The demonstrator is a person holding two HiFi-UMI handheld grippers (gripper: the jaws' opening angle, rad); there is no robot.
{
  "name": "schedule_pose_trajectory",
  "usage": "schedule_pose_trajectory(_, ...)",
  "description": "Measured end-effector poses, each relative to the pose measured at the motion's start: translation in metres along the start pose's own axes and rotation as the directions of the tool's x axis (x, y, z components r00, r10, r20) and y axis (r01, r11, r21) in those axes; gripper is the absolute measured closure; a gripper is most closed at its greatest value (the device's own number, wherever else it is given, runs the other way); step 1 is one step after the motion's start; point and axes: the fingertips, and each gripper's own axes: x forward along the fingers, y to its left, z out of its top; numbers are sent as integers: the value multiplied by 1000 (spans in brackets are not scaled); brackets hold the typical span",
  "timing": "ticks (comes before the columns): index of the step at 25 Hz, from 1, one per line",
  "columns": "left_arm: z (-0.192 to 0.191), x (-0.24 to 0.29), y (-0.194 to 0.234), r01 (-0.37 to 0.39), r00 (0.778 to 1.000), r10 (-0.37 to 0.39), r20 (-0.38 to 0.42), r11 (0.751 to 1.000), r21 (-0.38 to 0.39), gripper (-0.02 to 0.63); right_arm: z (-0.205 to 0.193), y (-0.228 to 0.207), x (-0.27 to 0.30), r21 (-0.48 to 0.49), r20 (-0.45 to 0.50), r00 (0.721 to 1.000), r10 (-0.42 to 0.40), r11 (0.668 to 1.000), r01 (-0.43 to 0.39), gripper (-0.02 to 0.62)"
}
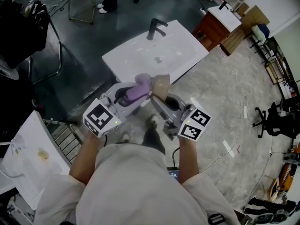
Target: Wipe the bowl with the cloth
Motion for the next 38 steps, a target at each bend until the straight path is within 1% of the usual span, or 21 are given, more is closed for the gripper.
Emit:
schedule_pose_trajectory(2,0,0,3,-12,1000,12,0,1000,-4,495,-3,2,1,-3,-24,1000,13,1000,-13,571)
schedule_pose_trajectory(7,6,2,12,-55,998,55,24,998,-20,494,-10,13,-1,32,-52,995,81,996,-79,572)
schedule_pose_trajectory(9,5,1,16,-75,997,76,23,997,-28,495,-10,19,-1,46,-36,994,102,994,-100,572)
schedule_pose_trajectory(13,-1,4,22,-106,994,106,-7,994,-29,495,-4,27,-5,62,3,990,141,988,-141,571)
schedule_pose_trajectory(16,-6,6,20,-100,995,99,-21,995,-22,495,6,33,-9,83,54,983,173,981,-178,565)
schedule_pose_trajectory(19,-10,7,13,-79,996,78,-38,997,-6,495,13,32,-14,97,92,978,184,976,-193,563)
schedule_pose_trajectory(23,-13,6,2,-51,997,52,-56,999,9,495,18,27,-21,119,134,977,166,976,-183,566)
schedule_pose_trajectory(28,-7,4,-7,-35,998,35,-43,999,1,495,21,20,-21,130,134,982,135,980,-153,568)
schedule_pose_trajectory(34,16,-2,-13,-44,999,44,24,999,3,495,25,16,-16,86,101,990,96,991,-105,571)
schedule_pose_trajectory(38,29,-8,-8,-83,994,83,70,997,1,495,18,12,-11,35,31,998,52,998,-53,574)
